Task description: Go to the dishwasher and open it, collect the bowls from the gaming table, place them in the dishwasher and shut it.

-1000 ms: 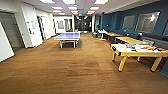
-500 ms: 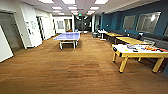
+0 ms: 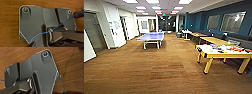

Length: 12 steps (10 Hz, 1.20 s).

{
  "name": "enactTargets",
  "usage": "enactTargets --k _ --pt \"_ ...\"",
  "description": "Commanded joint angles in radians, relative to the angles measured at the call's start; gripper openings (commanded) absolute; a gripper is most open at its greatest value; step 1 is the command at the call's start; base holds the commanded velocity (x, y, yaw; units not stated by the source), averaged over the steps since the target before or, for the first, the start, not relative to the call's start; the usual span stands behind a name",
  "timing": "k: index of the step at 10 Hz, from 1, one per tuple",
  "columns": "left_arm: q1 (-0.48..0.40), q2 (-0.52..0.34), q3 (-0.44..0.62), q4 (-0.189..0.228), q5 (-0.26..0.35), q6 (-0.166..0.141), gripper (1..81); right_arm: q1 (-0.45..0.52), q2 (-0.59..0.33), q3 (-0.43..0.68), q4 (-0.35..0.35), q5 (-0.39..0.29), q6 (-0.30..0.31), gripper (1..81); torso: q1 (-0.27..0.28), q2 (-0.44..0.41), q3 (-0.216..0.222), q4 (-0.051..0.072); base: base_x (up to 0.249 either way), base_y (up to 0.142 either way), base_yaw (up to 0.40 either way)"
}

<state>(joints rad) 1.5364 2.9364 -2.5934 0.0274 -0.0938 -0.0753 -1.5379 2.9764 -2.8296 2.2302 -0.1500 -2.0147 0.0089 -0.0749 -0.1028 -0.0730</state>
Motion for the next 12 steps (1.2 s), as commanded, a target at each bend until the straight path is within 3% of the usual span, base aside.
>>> enactTargets --k 1,4,5,6,9,10,12 --pt "-0.041 -0.011 0.006 0.002 0.051 0.003 81.1 0.057 -0.022 -0.028 -0.444 -0.105 0.516 81.1 0.000 0.000 0.000 0.000 0.112 0.000 0.000" --pt "-0.041 -0.011 0.006 0.002 0.051 0.003 81.1 0.069 -0.032 -0.028 -0.446 -0.123 0.522 81.1 0.000 0.000 0.000 0.000 0.111 0.000 0.000" --pt "-0.040 -0.011 0.006 0.002 0.051 0.003 81.1 0.083 -0.038 -0.027 -0.515 -0.148 0.525 81.1 0.000 0.000 0.000 0.000 0.112 0.000 0.000" --pt "-0.040 -0.011 0.006 0.002 0.051 0.003 81.1 0.086 -0.043 -0.027 -0.622 -0.160 0.571 81.1 0.000 0.000 0.000 0.000 0.111 0.000 0.000" --pt "-0.040 -0.008 0.006 0.002 0.051 0.003 81.1 0.093 -0.034 -0.016 -1.127 -0.149 1.071 81.1 0.000 0.000 0.000 0.000 0.111 0.000 0.000" --pt "-0.040 -0.009 0.006 0.002 0.049 0.003 81.1 0.094 -0.035 -0.013 -1.217 -0.143 1.178 81.1 0.000 0.000 0.000 0.000 0.111 0.000 0.000" --pt "-0.040 -0.012 0.006 0.003 0.049 0.003 81.1 0.104 -0.034 -0.010 -1.320 -0.128 1.262 81.1 0.000 0.000 0.000 0.000 0.111 0.000 0.000"
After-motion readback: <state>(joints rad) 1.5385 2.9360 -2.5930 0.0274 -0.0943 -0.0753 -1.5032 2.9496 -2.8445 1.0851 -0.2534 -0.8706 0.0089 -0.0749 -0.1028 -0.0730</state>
